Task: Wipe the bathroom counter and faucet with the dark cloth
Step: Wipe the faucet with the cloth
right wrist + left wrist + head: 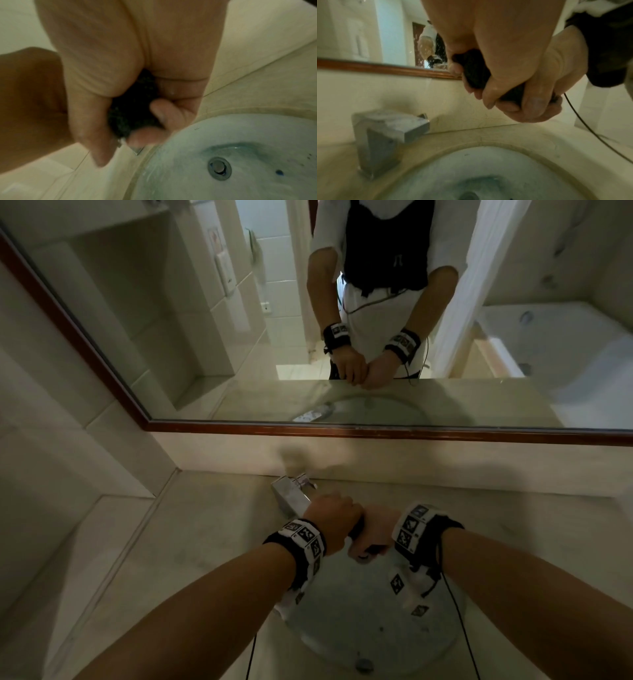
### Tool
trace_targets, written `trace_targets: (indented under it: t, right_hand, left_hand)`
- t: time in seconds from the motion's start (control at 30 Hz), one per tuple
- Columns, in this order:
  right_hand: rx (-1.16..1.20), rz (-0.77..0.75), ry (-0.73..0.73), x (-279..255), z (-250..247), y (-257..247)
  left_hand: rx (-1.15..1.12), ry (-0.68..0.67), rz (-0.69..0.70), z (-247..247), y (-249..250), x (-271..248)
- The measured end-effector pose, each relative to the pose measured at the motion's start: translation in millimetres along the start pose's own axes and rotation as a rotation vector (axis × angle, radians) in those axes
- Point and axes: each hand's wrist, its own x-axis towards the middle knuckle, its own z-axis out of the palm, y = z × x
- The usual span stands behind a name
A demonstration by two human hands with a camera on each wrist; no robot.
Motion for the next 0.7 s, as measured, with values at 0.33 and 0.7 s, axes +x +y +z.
trace_targets:
  t: [0.33, 0.7]
  right_hand:
    - [-0.370, 0.017, 0.156, 23, 15, 8]
    - [-0.708, -0.168, 0.258, 20, 15, 7]
  left_hand:
    - [-0.611, -0.259, -0.287, 26, 4, 14]
    - [-1.259, -0.564, -0.453, 30, -2, 5]
